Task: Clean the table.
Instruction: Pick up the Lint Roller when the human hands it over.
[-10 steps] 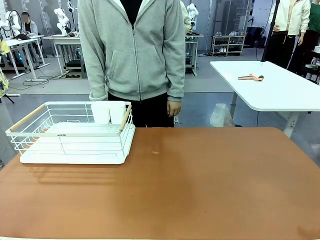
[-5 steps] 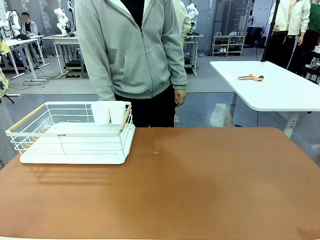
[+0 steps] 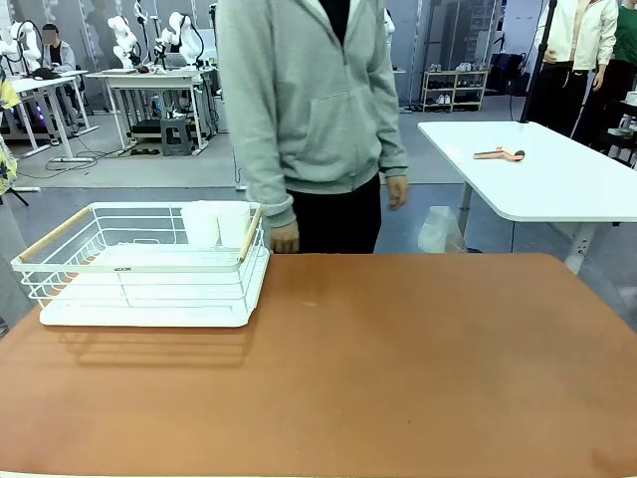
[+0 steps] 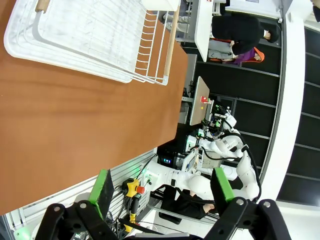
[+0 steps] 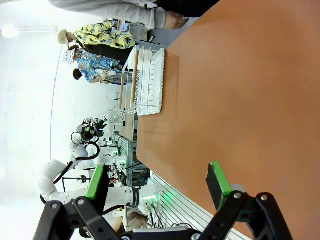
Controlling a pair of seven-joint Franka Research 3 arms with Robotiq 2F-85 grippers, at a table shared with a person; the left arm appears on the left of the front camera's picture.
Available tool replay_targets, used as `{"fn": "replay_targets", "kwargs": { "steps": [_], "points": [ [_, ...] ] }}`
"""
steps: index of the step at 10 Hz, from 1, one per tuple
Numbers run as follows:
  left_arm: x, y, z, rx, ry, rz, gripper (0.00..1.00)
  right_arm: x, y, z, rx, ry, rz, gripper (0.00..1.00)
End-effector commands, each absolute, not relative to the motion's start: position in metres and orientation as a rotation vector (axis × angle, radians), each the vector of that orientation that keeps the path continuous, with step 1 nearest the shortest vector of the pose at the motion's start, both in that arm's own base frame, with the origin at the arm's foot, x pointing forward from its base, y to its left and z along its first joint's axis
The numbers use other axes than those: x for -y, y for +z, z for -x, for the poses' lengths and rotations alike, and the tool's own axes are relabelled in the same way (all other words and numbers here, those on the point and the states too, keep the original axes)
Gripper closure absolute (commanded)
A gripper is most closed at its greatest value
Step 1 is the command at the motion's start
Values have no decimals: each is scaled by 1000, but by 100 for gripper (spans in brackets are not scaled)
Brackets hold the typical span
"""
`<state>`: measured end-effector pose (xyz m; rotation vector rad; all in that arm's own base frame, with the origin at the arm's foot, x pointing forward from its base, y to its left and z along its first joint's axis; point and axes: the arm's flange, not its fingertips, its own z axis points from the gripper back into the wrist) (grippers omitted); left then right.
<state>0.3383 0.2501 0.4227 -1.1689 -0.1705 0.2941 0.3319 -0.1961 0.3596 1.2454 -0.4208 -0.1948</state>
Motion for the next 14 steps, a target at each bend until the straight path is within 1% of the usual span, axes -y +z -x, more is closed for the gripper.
{"fn": "replay_targets", "kwargs": {
  "steps": [1,14],
  "points": [
    [-251,423,-338,176,290,1168,0,197,361,-331,425,-198,-1242,0],
    [-251,423,-338,176,290,1168,0,197,361,-331,425,-198,-1242,0]
  ]
}}
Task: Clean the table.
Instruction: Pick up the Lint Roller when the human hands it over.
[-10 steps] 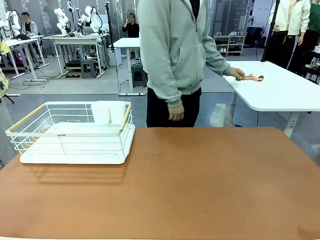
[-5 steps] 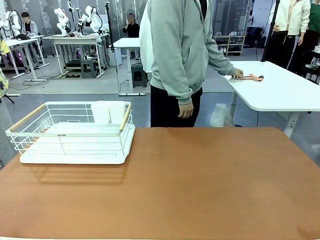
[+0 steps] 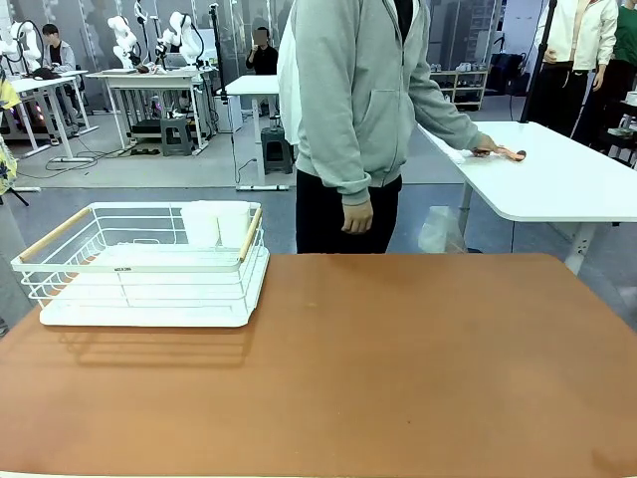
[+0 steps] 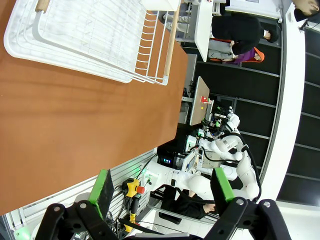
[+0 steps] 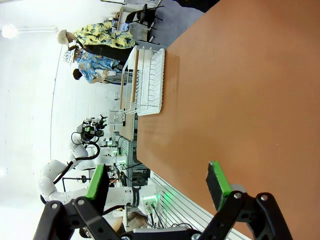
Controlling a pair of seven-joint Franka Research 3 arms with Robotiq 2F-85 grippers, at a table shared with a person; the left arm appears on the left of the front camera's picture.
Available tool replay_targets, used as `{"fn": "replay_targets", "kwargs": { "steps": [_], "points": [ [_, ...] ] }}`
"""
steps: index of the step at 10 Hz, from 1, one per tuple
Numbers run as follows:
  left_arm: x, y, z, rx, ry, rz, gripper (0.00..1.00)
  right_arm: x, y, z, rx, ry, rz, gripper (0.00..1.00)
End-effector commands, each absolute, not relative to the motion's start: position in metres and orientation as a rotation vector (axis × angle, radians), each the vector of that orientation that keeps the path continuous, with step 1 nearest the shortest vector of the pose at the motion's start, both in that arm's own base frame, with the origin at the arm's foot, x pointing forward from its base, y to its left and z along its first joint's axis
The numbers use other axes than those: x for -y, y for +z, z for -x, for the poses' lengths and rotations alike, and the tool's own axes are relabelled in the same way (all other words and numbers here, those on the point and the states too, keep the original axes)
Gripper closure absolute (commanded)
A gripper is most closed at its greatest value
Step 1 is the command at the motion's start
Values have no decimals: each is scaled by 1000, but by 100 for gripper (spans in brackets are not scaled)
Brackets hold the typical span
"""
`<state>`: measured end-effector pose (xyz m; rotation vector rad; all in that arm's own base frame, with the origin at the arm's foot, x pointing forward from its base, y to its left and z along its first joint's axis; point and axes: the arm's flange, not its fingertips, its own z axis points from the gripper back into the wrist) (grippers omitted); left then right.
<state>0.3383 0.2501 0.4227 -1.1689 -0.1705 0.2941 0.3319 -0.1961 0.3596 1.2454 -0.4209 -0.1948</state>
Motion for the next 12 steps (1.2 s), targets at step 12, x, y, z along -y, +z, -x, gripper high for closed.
{"fn": "replay_targets", "kwargs": {
  "steps": [12],
  "points": [
    [-251,423,-338,176,290,1168,0,197,361,-331,425,-198,-1242,0]
  ]
}}
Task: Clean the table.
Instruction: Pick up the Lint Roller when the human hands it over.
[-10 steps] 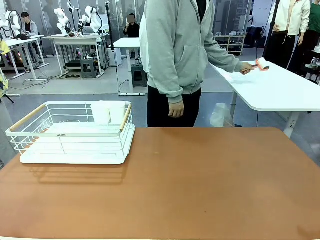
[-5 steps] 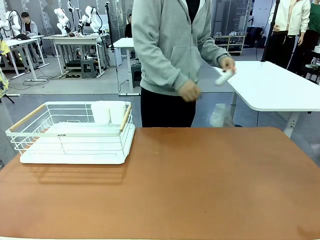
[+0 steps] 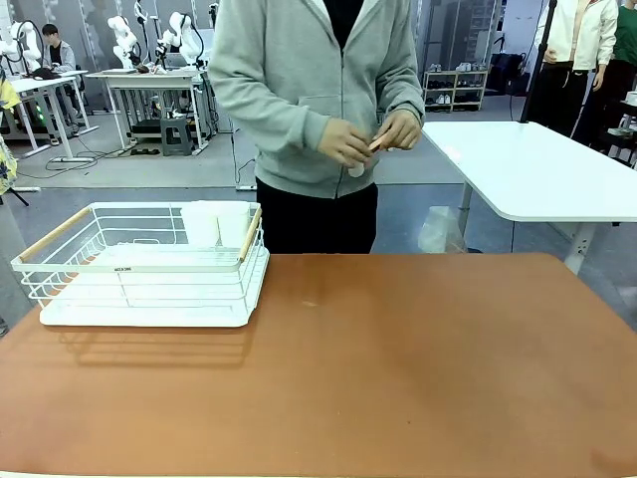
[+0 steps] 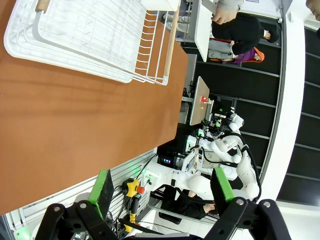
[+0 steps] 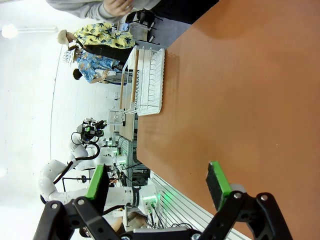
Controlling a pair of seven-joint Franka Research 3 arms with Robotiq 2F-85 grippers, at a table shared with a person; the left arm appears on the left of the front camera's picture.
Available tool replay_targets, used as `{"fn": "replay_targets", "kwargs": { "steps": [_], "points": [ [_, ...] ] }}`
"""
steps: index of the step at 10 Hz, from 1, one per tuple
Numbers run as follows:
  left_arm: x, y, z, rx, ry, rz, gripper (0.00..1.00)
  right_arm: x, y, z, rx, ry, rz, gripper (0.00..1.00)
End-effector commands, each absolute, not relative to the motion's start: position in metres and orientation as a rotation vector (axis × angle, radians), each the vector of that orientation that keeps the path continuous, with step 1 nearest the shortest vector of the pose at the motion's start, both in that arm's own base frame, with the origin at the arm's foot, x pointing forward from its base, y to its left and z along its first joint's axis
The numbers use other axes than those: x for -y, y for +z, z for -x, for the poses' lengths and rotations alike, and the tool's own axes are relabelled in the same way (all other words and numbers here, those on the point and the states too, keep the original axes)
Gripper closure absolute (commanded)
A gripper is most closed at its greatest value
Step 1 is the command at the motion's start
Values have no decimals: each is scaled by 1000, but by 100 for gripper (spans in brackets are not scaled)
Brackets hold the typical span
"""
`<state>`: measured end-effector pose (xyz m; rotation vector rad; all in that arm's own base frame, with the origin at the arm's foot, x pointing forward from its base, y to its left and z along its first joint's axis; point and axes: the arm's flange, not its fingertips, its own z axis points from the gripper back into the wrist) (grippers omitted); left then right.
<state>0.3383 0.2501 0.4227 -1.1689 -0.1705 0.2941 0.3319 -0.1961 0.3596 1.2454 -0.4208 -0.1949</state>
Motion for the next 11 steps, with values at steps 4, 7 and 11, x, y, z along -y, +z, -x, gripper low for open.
{"fn": "replay_targets", "kwargs": {
  "steps": [4,7,11],
  "points": [
    [-251,423,-338,176,290,1168,0,197,361,-331,425,-198,-1242,0],
    [-251,423,-338,176,290,1168,0,197,361,-331,425,-198,-1242,0],
    [-251,423,-338,176,290,1168,0,197,361,-331,425,-198,-1242,0]
  ]
}}
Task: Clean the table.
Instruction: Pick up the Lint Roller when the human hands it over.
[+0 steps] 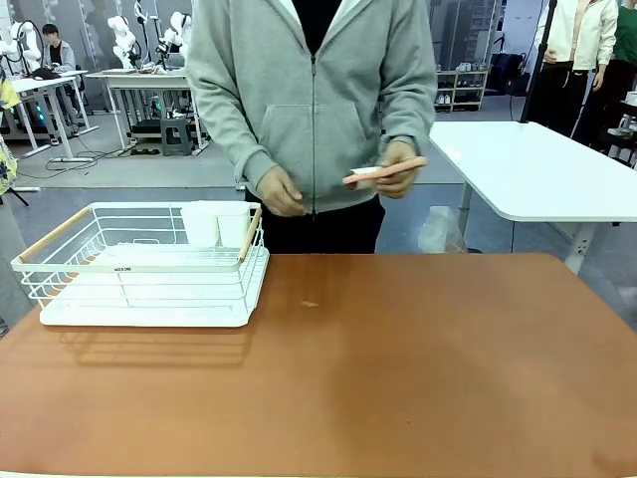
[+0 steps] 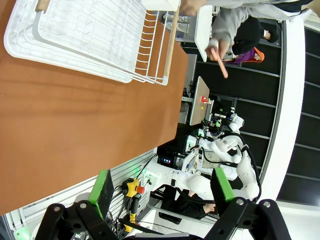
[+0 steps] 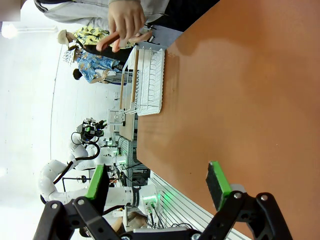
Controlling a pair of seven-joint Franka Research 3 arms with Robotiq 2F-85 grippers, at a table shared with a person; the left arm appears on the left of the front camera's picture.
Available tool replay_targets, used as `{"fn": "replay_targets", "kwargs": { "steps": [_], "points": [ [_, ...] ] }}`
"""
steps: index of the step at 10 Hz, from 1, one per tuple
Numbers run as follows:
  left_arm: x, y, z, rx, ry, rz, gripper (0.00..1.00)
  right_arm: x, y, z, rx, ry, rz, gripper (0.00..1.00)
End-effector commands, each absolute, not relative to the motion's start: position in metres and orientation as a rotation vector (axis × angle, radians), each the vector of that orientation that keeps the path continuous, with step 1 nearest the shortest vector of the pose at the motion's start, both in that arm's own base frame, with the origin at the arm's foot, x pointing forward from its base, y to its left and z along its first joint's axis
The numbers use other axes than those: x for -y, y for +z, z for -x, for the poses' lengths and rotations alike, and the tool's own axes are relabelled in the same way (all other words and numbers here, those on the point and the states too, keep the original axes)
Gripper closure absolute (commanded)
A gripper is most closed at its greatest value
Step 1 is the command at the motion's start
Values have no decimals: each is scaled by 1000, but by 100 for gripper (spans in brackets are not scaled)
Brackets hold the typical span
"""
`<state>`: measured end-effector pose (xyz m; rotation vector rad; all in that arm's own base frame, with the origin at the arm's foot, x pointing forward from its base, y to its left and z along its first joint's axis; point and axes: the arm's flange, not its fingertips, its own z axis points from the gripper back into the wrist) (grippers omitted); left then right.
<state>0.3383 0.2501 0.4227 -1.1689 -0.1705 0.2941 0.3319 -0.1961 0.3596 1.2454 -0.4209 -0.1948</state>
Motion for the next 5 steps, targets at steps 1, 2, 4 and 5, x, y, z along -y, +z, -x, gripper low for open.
{"fn": "replay_targets", "kwargs": {
  "steps": [1,2,4,5],
  "points": [
    [-251,423,-338,176,290,1168,0,197,361,-331,425,-198,-1242,0],
    [-251,423,-338,176,290,1168,0,197,361,-331,425,-198,-1242,0],
    [-251,423,-338,176,290,1168,0,197,361,-331,425,-198,-1242,0],
    [-251,423,-338,176,290,1168,0,197,361,-331,425,-198,-1242,0]
  ]
}}
